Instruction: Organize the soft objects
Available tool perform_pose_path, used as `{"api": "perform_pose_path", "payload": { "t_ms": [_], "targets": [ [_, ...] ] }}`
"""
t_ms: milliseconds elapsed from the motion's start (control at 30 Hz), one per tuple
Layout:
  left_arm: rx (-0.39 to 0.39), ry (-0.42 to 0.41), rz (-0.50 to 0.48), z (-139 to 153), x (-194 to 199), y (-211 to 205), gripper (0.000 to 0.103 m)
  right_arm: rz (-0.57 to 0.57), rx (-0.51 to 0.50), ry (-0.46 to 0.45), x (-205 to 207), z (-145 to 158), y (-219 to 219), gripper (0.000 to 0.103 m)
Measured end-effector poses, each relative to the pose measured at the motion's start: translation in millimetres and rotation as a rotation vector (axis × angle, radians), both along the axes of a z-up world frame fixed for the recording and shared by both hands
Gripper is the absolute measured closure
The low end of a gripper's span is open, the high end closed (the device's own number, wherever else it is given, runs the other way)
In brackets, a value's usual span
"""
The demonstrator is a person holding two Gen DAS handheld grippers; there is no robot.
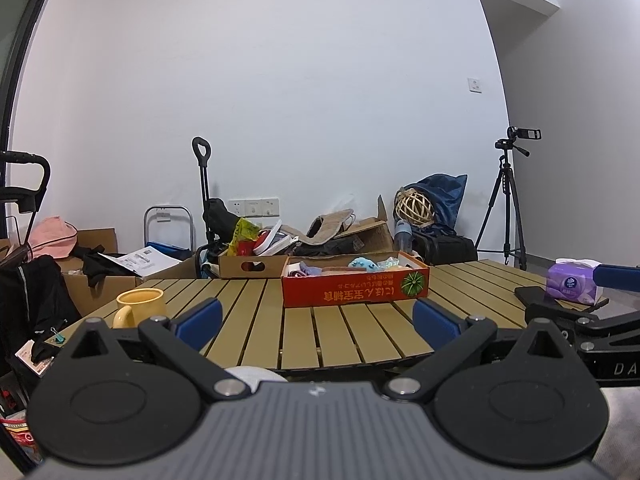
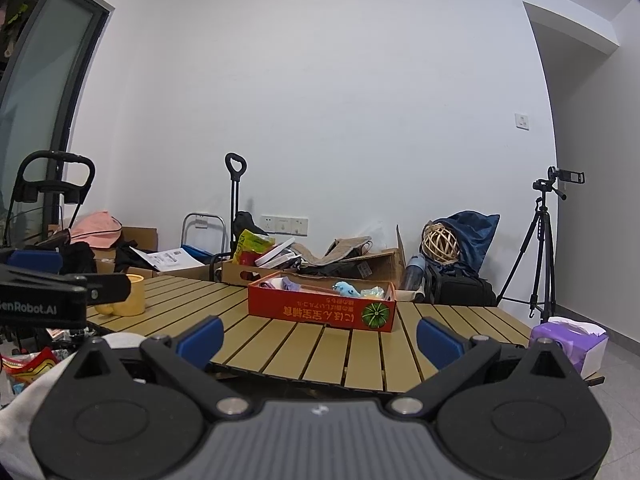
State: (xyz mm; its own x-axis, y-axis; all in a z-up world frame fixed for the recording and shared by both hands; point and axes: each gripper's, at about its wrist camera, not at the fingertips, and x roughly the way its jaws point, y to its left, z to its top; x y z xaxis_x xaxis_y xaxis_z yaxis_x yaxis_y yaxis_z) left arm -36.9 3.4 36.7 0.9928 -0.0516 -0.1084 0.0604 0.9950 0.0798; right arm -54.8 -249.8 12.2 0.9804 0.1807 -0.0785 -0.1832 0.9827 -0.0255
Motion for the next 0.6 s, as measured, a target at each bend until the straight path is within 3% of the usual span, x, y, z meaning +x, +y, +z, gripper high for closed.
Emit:
{"api": "perform_pose_path", "payload": {
  "t_ms": [600],
  "targets": [
    [0.009, -0.023, -0.014, 0.2, -6.7, -3.6, 0.0, 0.002, -0.002, -0.01, -2.2, -0.8, 0.1, 0.0]
  ]
}}
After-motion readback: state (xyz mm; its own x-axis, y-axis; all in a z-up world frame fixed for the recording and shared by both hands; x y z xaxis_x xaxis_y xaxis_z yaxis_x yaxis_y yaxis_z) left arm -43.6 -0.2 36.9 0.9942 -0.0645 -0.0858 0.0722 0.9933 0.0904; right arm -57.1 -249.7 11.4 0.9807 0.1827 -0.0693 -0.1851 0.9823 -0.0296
